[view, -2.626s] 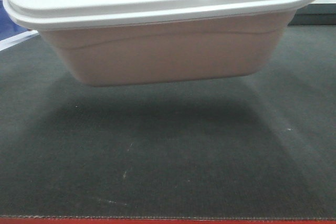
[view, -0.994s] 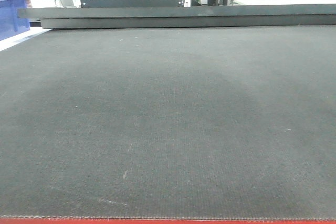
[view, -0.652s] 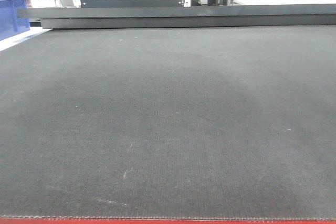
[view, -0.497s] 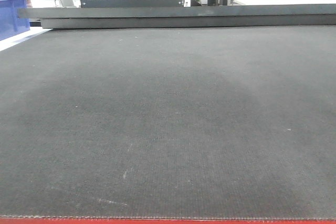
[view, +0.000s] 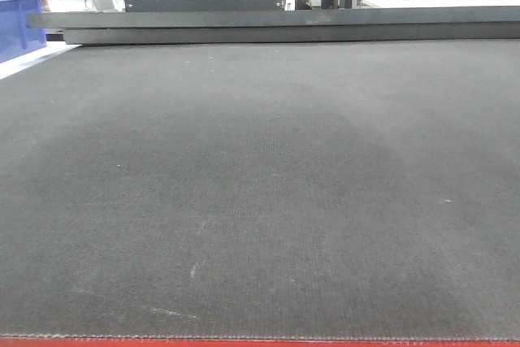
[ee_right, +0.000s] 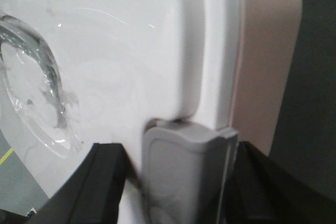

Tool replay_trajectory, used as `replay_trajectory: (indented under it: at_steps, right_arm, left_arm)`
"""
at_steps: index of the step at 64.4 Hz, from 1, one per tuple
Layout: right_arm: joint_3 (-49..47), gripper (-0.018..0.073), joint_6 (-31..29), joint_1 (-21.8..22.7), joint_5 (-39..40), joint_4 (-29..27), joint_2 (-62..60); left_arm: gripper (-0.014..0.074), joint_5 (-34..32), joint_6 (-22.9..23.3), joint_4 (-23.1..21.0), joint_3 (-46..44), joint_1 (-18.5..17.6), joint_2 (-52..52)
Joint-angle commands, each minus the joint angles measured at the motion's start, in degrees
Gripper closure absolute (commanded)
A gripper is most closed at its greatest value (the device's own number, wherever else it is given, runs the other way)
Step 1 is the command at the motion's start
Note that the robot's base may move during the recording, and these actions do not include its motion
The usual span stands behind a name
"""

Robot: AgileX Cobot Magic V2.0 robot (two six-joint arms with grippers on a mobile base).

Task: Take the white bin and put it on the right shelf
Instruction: 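Hold the lifted bin steady with both grippers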

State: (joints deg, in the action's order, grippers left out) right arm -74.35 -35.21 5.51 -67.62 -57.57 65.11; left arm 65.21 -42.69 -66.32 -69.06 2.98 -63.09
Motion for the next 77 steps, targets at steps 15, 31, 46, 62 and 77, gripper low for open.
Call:
replay_trajectory:
  at_steps: [15,31,46,62,77]
  right_arm:
    - [-1.63,0.0167,-0.85,-1.23,-5.1,-10.39,-1.05]
    - [-1.63,0.0167,-0.85,-1.23,-5.1,-10.39,-1.05]
    - [-1.63,0.0167,-0.85,-1.23,-5.1,-10.39,-1.05]
    - [-1.63,0.0167,-0.85,-1.23,-5.1,-10.39,-1.05]
    - [-1.63,0.0167,-0.85,-1.23,-5.1,-10.39,-1.05]
  left_arm:
    - [0.0356,5.31,-0.41,-11.81,-1.91,-1.62,1.77]
    - [0.0356,5.31,-0.41,-11.81,-1.91,-1.62,1.77]
    - [0.0356,5.31,-0.41,-11.81,-1.91,-1.62,1.77]
    - [0.0356,5.31,-0.41,-11.81,-1.91,-1.62,1.77]
    - [0.0356,5.31,-0.41,-11.81,-1.91,-1.62,1.77]
